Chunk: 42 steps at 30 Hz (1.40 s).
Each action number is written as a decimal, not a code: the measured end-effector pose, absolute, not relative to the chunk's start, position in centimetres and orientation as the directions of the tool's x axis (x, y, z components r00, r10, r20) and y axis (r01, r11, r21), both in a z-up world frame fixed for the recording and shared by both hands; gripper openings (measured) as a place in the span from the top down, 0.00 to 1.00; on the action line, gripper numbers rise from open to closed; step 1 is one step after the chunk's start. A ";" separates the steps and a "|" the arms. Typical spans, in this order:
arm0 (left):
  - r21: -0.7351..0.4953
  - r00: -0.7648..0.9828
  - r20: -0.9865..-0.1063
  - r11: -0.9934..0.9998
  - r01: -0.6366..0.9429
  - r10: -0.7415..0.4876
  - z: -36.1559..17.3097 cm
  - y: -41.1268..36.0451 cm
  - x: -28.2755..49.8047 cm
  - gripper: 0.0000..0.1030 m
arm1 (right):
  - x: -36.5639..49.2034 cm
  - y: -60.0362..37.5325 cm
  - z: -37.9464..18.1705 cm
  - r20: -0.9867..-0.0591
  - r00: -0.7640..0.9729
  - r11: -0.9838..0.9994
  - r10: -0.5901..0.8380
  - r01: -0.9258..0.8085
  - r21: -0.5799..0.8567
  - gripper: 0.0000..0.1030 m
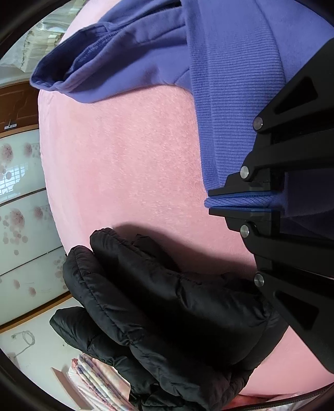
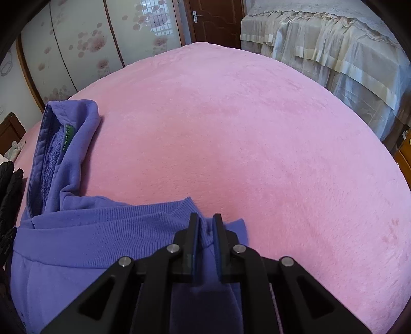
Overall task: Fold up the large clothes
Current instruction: 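Lay the hem down below the hood and open both tools, then grasp the purple hood with the right tool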
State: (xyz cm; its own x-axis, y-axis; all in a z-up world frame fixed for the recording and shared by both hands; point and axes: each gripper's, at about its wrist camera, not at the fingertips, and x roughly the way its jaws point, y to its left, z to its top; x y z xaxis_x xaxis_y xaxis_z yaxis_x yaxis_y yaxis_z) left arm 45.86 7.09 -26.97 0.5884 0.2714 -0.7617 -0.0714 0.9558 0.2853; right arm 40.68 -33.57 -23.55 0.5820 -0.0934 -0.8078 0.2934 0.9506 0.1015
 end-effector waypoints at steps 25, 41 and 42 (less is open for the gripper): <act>0.227 0.633 -0.734 0.967 -0.114 0.247 -23.4 6.9 43.8 0.35 | 39.7 -31.6 -21.1 -0.791 0.595 0.963 -0.143 0.268 0.027 0.87; 0.049 0.727 -0.684 0.990 0.129 -0.061 -10.3 0.6 36.1 0.11 | 36.4 -26.2 -9.6 -0.715 0.699 0.991 -0.030 0.115 0.071 0.87; 0.033 0.725 -0.684 0.990 0.135 -0.076 -9.9 0.5 36.1 0.11 | 36.6 -25.7 -9.1 -0.712 0.702 0.992 -0.018 0.101 0.074 0.87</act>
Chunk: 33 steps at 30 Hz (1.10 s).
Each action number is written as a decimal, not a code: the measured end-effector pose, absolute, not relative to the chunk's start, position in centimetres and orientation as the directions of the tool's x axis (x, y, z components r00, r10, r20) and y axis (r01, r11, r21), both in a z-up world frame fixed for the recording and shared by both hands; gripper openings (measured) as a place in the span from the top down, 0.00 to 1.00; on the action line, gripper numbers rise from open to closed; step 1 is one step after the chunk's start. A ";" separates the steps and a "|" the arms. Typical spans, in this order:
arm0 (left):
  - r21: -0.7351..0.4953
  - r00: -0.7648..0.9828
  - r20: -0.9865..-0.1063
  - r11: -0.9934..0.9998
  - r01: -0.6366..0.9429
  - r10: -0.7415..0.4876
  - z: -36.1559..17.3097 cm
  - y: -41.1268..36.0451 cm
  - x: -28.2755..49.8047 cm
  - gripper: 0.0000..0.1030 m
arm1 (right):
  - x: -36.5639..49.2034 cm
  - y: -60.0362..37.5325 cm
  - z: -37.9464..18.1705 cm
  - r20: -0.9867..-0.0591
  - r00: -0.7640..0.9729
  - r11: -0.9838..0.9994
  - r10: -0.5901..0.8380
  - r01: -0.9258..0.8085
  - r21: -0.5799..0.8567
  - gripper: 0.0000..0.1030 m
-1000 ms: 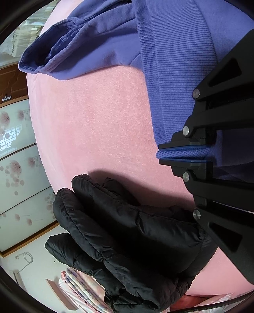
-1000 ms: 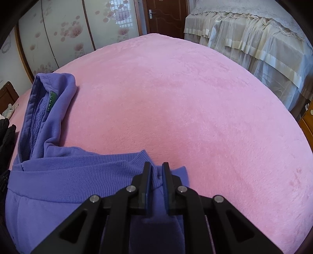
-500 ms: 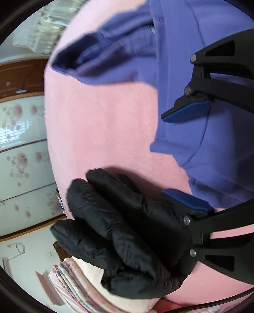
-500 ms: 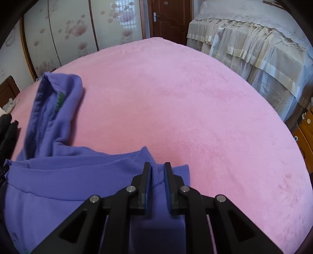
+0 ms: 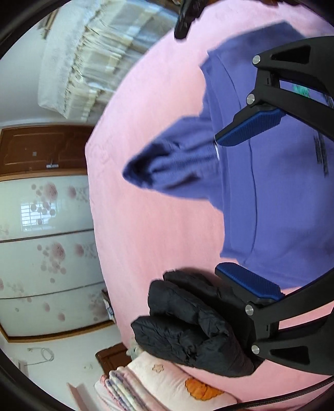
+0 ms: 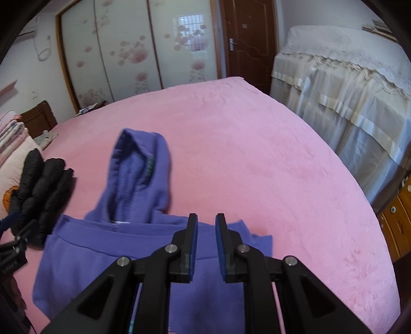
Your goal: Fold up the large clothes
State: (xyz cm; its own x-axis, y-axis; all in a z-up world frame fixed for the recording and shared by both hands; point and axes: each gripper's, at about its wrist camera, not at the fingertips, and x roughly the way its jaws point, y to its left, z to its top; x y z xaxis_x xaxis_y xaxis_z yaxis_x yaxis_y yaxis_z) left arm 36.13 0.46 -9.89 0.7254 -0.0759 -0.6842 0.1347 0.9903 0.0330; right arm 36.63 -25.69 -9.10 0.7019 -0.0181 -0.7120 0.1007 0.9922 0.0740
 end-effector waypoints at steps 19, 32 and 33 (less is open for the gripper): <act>0.014 0.746 -0.666 0.999 0.033 -0.015 -15.1 1.0 54.9 0.13 | 55.6 -23.0 -13.4 -0.755 0.636 0.972 0.159 0.035 0.234 0.87; -0.097 0.554 -0.826 0.995 0.035 -0.100 -18.5 2.3 68.0 0.38 | 63.0 -23.7 -14.9 -0.824 0.507 0.948 0.251 0.043 0.316 0.69; -0.096 0.536 -0.838 0.995 0.038 -0.102 -19.0 2.0 68.6 0.39 | 63.6 -23.7 -15.2 -0.832 0.495 0.948 0.252 0.046 0.315 0.69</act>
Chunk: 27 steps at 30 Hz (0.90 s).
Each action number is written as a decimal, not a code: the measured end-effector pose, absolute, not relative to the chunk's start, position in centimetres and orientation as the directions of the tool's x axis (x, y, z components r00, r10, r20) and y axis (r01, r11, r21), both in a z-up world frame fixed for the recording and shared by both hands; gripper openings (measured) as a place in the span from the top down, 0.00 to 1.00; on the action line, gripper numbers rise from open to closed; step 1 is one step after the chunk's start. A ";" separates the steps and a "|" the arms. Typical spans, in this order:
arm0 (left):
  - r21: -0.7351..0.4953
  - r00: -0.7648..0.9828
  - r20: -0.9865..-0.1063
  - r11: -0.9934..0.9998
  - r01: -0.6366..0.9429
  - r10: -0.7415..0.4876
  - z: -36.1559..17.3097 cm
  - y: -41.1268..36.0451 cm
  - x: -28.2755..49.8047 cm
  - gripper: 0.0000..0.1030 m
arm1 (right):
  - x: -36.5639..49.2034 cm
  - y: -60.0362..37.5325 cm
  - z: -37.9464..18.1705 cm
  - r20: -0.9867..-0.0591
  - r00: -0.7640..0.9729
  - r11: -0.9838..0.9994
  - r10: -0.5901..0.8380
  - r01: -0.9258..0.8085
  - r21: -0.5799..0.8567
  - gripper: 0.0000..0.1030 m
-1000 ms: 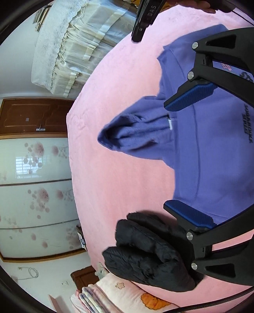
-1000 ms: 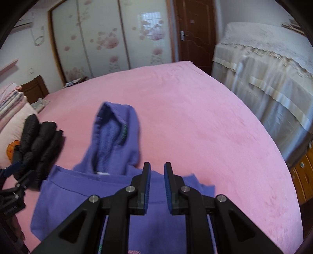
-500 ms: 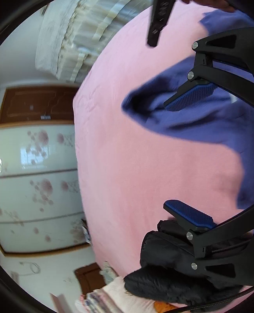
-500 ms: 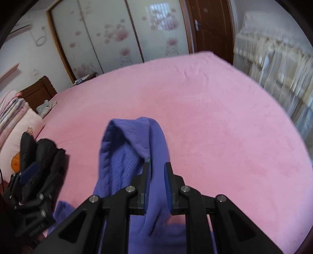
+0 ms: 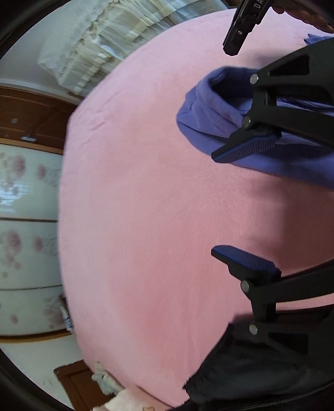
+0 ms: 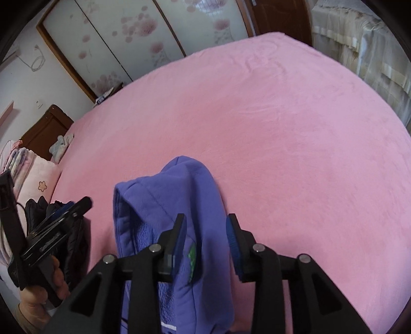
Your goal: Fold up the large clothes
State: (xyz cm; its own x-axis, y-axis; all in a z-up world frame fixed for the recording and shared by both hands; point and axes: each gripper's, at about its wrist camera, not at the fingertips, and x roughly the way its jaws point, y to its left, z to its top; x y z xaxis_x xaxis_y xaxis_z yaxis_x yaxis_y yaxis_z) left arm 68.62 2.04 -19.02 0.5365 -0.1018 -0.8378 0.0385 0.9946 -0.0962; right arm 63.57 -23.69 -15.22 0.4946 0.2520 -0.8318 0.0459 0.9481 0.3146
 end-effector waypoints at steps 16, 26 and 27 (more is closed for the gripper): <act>-0.229 0.242 -0.923 0.933 0.277 -0.299 -27.3 -4.0 73.0 0.39 | 70.9 -22.6 -21.9 -0.923 0.285 0.961 0.258 0.019 0.275 0.69; -0.092 0.333 -0.927 0.964 0.249 -0.174 -27.2 -3.1 73.2 0.97 | 68.2 -21.5 -19.3 -0.889 0.408 0.978 0.207 -0.111 0.177 0.96; -0.083 0.352 -0.921 0.967 0.239 -0.166 -26.6 -2.7 72.9 0.97 | 67.6 -21.8 -18.4 -0.875 0.437 0.977 0.211 -0.123 0.174 0.96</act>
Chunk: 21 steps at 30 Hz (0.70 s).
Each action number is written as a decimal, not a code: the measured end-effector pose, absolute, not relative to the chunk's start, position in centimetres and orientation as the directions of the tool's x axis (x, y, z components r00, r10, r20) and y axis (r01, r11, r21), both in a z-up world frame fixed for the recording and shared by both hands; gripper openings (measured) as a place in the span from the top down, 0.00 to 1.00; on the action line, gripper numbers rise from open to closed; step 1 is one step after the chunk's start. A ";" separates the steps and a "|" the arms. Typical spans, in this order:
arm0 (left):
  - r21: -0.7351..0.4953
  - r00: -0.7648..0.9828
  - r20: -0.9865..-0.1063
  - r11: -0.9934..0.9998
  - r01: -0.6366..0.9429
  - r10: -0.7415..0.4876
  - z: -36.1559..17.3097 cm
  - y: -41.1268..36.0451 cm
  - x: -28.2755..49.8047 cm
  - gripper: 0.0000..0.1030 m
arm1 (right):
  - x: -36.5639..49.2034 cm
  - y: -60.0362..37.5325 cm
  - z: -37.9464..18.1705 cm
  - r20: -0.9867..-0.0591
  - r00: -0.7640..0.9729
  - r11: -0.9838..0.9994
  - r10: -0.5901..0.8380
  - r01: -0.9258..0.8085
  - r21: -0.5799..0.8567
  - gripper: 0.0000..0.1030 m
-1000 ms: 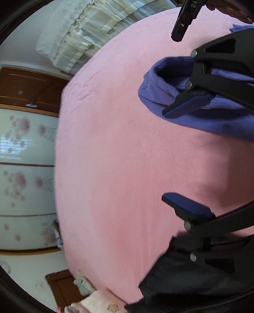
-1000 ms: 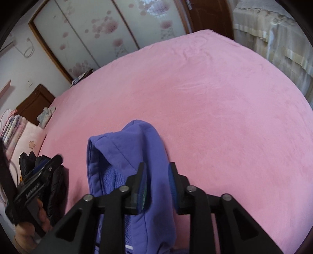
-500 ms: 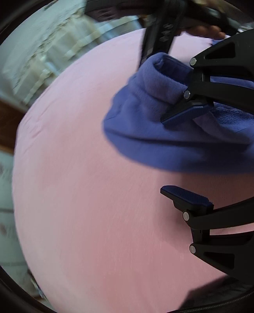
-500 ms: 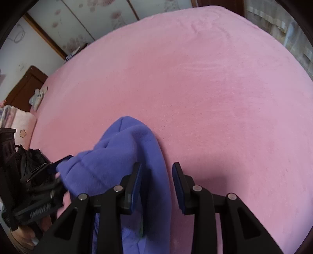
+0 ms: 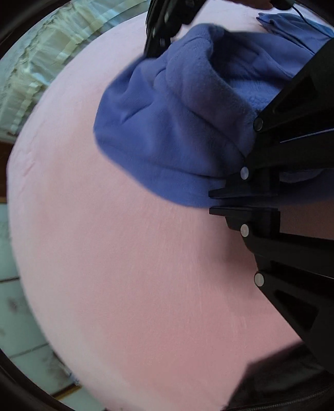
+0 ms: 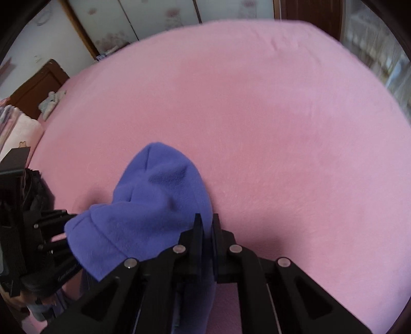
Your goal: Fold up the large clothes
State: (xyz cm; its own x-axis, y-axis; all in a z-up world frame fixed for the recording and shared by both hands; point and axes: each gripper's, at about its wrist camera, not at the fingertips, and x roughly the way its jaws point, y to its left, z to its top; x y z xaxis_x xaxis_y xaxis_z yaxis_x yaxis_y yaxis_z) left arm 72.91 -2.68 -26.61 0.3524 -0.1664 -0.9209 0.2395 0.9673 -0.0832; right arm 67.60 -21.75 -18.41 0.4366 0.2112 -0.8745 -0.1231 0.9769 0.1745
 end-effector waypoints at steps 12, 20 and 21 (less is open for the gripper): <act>-0.080 0.673 -0.721 0.985 0.154 -0.163 -17.0 2.3 60.4 0.97 | 52.2 -20.5 -7.5 -0.586 0.771 0.942 0.247 -0.334 -0.042 0.96; -0.184 0.747 -0.629 0.975 0.126 -0.215 -16.7 3.0 50.9 0.97 | 42.1 -19.0 -7.0 -0.471 0.842 0.922 0.264 -0.363 -0.132 0.95; -0.196 0.748 -0.622 0.971 0.137 -0.231 -16.9 3.1 49.6 0.97 | 41.1 -18.8 -7.2 -0.468 0.845 0.920 0.260 -0.363 -0.144 0.95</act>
State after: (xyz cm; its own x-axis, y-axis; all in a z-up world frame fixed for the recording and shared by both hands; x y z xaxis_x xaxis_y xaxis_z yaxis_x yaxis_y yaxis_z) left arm 49.61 3.11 -16.86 0.7484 -0.2309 -0.6217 0.1369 0.9710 -0.1958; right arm 41.11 -18.79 -7.23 0.8447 0.2600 -0.4678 -0.3632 0.9205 -0.1444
